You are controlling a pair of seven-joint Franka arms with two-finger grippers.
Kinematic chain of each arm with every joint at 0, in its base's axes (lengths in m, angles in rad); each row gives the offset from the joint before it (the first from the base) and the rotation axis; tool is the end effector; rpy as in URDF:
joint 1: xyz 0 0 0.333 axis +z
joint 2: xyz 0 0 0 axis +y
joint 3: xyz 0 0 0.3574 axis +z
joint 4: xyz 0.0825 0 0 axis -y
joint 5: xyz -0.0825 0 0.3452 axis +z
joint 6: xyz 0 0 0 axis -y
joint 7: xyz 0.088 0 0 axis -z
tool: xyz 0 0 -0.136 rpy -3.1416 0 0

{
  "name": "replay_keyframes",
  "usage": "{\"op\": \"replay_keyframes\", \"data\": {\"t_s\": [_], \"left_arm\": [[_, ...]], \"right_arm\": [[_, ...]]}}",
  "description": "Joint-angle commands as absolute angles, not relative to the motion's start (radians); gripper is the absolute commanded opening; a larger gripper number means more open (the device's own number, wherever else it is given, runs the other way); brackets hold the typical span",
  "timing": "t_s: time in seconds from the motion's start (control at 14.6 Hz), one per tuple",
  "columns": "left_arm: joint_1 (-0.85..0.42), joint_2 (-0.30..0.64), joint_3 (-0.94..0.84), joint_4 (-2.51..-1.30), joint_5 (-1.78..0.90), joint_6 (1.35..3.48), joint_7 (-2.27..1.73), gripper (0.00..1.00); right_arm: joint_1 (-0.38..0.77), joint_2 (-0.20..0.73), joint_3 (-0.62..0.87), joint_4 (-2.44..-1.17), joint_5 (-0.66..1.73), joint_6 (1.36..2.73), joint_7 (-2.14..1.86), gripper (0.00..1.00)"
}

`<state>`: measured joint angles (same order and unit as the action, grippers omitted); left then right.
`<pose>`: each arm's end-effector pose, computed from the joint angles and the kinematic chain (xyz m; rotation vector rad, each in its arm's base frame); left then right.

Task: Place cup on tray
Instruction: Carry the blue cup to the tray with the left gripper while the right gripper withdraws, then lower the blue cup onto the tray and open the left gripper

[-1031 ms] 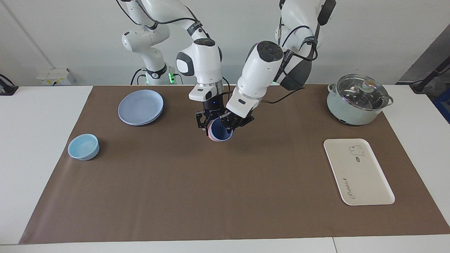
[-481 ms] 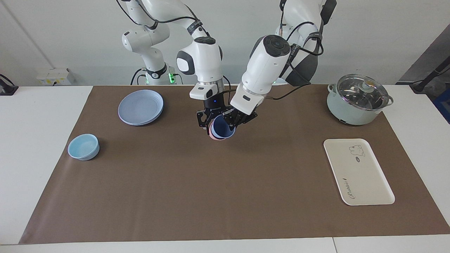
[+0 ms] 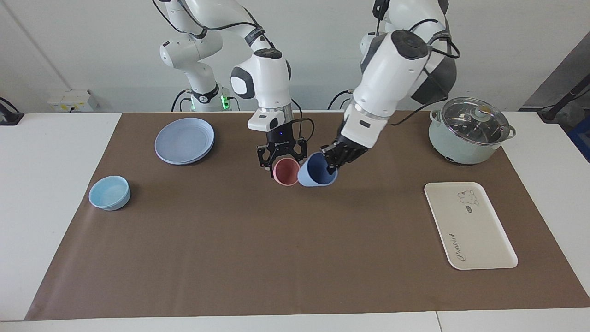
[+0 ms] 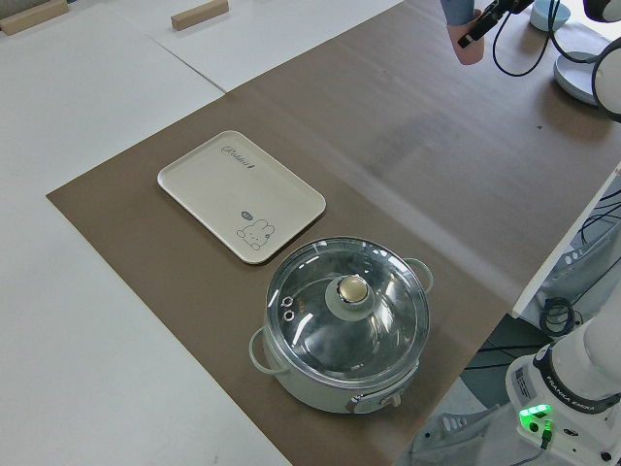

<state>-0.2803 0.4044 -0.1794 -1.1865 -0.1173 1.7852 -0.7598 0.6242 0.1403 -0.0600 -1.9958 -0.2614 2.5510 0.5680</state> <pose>0.6107 -0.2862 0.5932 2.8333 0.4789 0.0845 0.5089 0.3230 0.4713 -2.9954 -0.2788 -0.6929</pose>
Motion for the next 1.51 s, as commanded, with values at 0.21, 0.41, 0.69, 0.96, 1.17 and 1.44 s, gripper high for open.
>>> {"op": "replay_keyframes", "data": {"t_s": [0.21, 0.41, 0.69, 0.96, 1.17, 1.44], "left_arm": [[-0.048, 0.361, -0.189, -1.198, 0.002, 1.779, -0.541, 0.00], [0.102, 0.334, -0.190, -1.274, -0.002, 1.883, -0.346, 0.00], [0.262, 0.246, -0.190, -1.500, -0.003, 2.086, -0.100, 0.00], [0.379, 0.193, -0.190, -1.742, -0.005, 2.317, 0.064, 0.00], [0.397, 0.196, -0.190, -1.859, -0.015, 2.454, 0.089, 0.00], [0.402, 0.245, -0.190, -1.894, -0.095, 2.523, 0.089, 0.00]], "right_arm": [[0.566, 0.130, -0.060, -2.002, -0.301, 2.563, 0.498, 0.00], [0.456, 0.156, -0.058, -2.000, -0.292, 2.695, 0.321, 0.00], [0.347, 0.193, -0.051, -2.002, -0.127, 2.825, 0.053, 0.00], [0.270, 0.218, -0.049, -1.950, 0.456, 2.778, -0.560, 0.00], [0.158, 0.218, -0.051, -1.940, 0.742, 2.663, -0.988, 0.00], [0.058, 0.274, -0.051, -1.937, 1.148, 2.545, -1.479, 0.00]]}}
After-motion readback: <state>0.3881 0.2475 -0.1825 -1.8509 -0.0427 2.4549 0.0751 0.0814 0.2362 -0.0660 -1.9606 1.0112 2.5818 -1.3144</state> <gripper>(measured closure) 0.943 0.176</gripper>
